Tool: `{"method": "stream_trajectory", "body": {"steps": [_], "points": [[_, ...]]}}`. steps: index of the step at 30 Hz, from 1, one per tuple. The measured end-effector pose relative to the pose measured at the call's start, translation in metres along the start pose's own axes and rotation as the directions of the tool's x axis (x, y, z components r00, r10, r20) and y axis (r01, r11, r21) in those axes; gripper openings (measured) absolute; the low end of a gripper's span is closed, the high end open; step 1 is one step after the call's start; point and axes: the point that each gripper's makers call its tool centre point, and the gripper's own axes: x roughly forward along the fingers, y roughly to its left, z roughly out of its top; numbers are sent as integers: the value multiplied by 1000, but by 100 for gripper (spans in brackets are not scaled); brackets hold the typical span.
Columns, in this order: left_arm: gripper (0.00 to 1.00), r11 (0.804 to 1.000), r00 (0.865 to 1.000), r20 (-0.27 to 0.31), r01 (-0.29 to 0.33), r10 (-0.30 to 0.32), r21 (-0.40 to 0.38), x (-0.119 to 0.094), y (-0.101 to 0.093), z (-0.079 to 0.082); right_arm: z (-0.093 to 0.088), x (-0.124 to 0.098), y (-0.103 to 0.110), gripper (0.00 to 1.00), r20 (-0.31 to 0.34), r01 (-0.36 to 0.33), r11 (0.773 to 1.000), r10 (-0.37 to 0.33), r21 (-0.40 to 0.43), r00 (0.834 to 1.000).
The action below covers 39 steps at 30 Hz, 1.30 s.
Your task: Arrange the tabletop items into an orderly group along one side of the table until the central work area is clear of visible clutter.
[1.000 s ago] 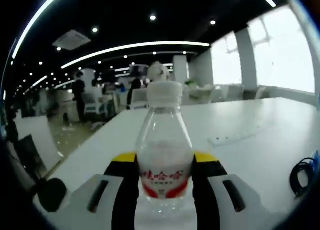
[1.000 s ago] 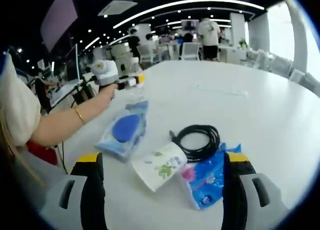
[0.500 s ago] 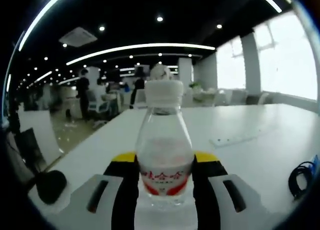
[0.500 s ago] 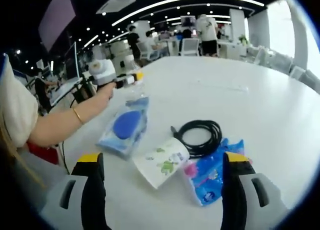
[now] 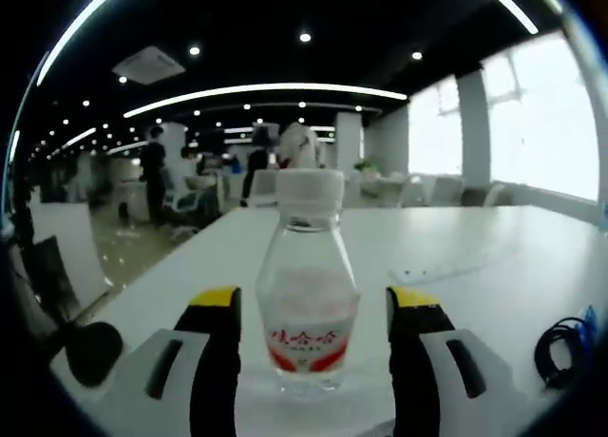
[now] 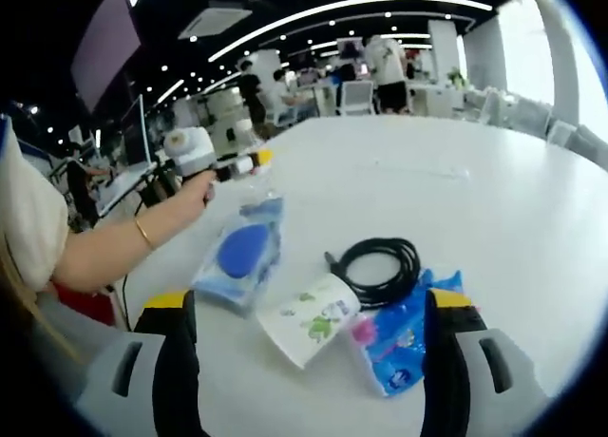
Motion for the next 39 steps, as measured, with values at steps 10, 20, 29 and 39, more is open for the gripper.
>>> {"method": "stream_trajectory", "body": {"steps": [10, 20, 29, 39], "points": [[79, 993, 993, -24, 113, -112, 31, -33, -2, 19, -9, 6, 4, 98, -33, 4, 998, -6, -56, 999], [94, 983, 983, -58, 178, -176, 37, -67, 4, 27, -12, 10, 15, 96, -44, -40, 997, 38, -67, 998], [100, 948, 946, -94, 316, -312, 31, -102, -25, 32, -9, 23, 29, 93, -49, -92, 993, 89, -78, 995], [100, 918, 916, -105, 395, -388, 47, -142, -46, 39, -28, 31, 17, 83, -116, -20, 979, -4, -203, 993]]}}
